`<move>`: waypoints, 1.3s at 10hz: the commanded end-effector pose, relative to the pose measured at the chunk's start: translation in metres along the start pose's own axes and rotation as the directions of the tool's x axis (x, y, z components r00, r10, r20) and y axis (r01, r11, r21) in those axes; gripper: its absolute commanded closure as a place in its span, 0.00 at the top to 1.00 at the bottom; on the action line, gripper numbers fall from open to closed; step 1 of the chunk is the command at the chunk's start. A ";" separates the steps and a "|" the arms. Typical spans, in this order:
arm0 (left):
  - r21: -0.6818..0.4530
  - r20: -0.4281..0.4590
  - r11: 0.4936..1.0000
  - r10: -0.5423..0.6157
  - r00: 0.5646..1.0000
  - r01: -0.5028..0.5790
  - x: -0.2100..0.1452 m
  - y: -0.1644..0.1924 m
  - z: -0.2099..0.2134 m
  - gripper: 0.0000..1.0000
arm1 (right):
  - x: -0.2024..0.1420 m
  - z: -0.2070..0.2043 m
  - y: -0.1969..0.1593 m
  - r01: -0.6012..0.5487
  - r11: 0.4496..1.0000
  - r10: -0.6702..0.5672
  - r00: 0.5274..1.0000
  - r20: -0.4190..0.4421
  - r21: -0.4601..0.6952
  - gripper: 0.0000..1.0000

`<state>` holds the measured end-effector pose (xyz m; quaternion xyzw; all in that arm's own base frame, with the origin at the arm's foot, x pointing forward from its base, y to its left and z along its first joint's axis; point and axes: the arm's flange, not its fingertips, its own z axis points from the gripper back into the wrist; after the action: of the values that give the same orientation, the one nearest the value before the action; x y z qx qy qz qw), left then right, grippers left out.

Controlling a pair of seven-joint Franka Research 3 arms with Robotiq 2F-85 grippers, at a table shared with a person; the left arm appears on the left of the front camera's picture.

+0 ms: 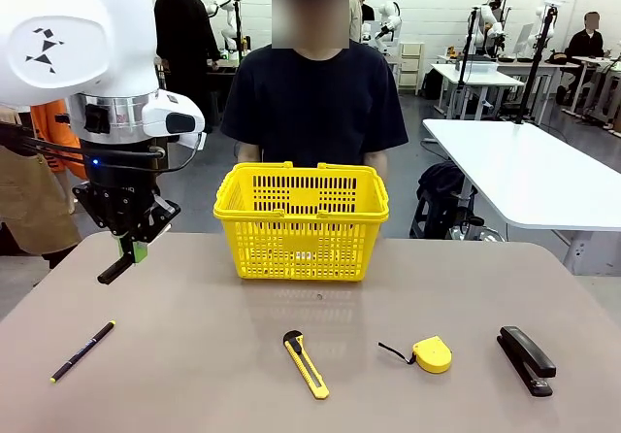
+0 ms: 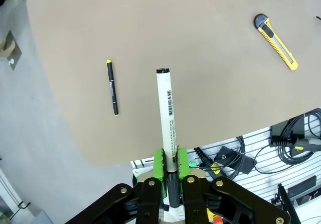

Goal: Place the items the person wants into the basket.
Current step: Pick up the item the person points to and place it in the Market Basket.

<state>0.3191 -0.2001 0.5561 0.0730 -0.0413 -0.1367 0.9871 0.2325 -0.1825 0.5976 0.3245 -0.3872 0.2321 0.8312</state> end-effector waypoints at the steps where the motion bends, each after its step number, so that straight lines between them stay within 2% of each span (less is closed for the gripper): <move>1: 0.016 0.013 1.000 0.012 1.000 -0.012 0.000 -0.001 0.001 0.00 | 0.001 -0.001 -0.001 -0.013 1.000 0.012 1.000 0.019 0.018 1.00; 4: 0.016 0.013 1.000 0.012 1.000 -0.012 0.000 -0.001 0.001 0.00 | 0.001 -0.001 -0.001 -0.013 1.000 0.012 1.000 0.019 0.018 1.00; 5: 0.002 0.001 1.000 -0.003 1.000 0.003 0.000 -0.002 0.000 0.12 | 0.001 -0.001 -0.001 -0.013 1.000 0.012 1.000 0.019 0.018 1.00; 6: 0.046 0.047 0.981 -0.191 0.980 0.189 0.025 0.006 0.014 0.12 | 0.001 -0.001 -0.001 -0.013 1.000 0.012 1.000 0.019 0.018 1.00; 7: 0.044 0.052 0.907 -0.421 0.906 0.419 0.053 0.010 0.028 0.12 | 0.001 -0.001 -0.001 -0.013 1.000 0.012 1.000 0.019 0.018 1.00; 8: 0.055 0.071 0.759 -0.651 0.756 0.648 0.087 0.009 0.042 0.12 | 0.001 -0.001 -0.001 -0.013 1.000 0.012 1.000 0.019 0.018 1.00; 9: 0.113 0.089 0.652 -0.759 0.645 0.750 0.121 0.003 0.051 0.12 | 0.001 -0.001 -0.001 -0.013 1.000 0.012 1.000 0.019 0.018 1.00; 10: 0.107 0.082 0.570 -0.822 0.564 0.815 0.153 -0.005 0.054 0.12 | 0.001 -0.001 -0.001 -0.013 1.000 0.012 1.000 0.019 0.018 1.00; 12: 0.108 0.132 0.450 -0.891 0.435 0.887 0.206 -0.025 0.046 0.12 | 0.001 -0.001 -0.001 -0.013 1.000 0.012 1.000 0.019 0.018 1.00; 13: 0.124 0.153 0.413 -0.906 0.394 0.902 0.224 -0.036 0.039 0.12 | 0.001 -0.001 -0.001 -0.013 1.000 0.012 1.000 0.019 0.018 1.00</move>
<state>0.5086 -0.2952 0.5972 0.0805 -0.0830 -0.6372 0.7620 0.2318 -0.1830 0.5983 0.3231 -0.3876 0.2313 0.8318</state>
